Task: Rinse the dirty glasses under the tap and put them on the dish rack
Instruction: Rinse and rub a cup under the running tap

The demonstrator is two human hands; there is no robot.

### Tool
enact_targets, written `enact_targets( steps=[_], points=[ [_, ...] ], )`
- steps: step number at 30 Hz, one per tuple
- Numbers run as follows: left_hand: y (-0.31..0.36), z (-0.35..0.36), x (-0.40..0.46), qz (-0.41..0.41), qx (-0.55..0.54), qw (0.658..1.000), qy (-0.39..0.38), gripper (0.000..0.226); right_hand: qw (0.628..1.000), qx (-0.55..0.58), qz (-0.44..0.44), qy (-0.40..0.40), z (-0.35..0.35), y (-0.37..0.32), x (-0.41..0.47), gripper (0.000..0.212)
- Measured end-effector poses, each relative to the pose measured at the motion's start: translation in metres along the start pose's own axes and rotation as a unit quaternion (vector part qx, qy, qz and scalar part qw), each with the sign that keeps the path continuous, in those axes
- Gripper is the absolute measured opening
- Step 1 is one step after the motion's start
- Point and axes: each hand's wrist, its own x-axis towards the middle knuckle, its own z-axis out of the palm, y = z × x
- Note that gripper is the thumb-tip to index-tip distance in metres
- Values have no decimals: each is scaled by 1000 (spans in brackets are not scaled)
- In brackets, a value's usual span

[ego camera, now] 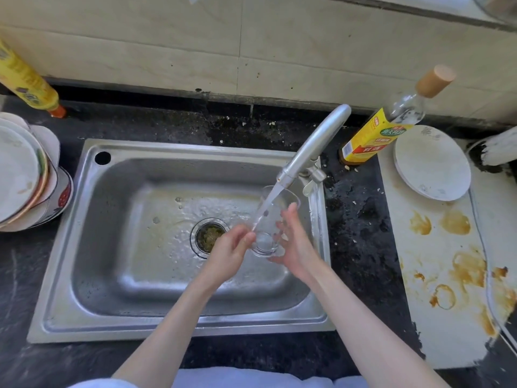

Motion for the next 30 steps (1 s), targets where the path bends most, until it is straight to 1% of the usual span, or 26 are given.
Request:
enact_targets(
  steps=[1,2,3,4,7,9,11,13,14,15,17,18,19,21,23,25,26,27,29,30],
  points=[
    [-1,1,-2,9,15,1000,13,17,999,38,23,2,1,-1,0,75],
    [-1,1,-3,17,18,999,22,18,998,58,36,5,1,-1,2,80],
    [2,1,-4,23,14,999,19,18,997,68,42,11,1,-2,3,84],
    [3,0,-3,21,19,1000,3,18,997,69,40,24,2,-2,4,82],
    [5,-7,3,15,38,996,-82,23,995,64,6,71,10,-5,6,52],
    [10,-10,4,14,46,994,-99,19,995,41,-24,86,13,-8,8,45],
    [16,-16,3,10,36,997,-74,15,997,13,-44,66,12,-11,11,48],
    [20,-24,6,2,-11,999,-32,7,998,-14,-44,30,7,-15,13,59],
    [21,-28,8,0,-23,999,-24,14,998,-37,-41,10,5,-17,13,64],
    [23,-33,11,5,-11,999,-31,31,997,-62,-37,-12,4,-19,12,67],
    [28,-38,18,16,46,996,-77,65,992,-106,-31,-54,3,-22,11,68],
    [32,-40,21,23,59,992,-105,76,991,-112,-29,-73,3,-24,10,67],
    [34,-39,23,31,61,989,-128,83,990,-110,-26,-87,3,-25,9,66],
    [34,-36,26,44,53,986,-150,87,990,-102,-19,-94,3,-25,7,65],
    [29,-30,26,52,51,990,-125,87,991,-108,-20,-81,4,-24,6,70],
    [23,-23,23,71,56,994,-65,83,992,-106,-26,-63,6,-22,4,76],
    [22,-20,21,79,58,994,-39,82,993,-98,-33,-50,7,-21,3,74],
    [20,-17,18,86,57,995,-19,82,995,-86,-44,-35,8,-20,1,65],
    [15,-15,15,93,48,994,11,82,995,-71,-71,-1,9,-18,-4,39],
    [13,-15,15,91,48,994,28,82,993,-84,-80,12,9,-16,-8,33]
  ],
)
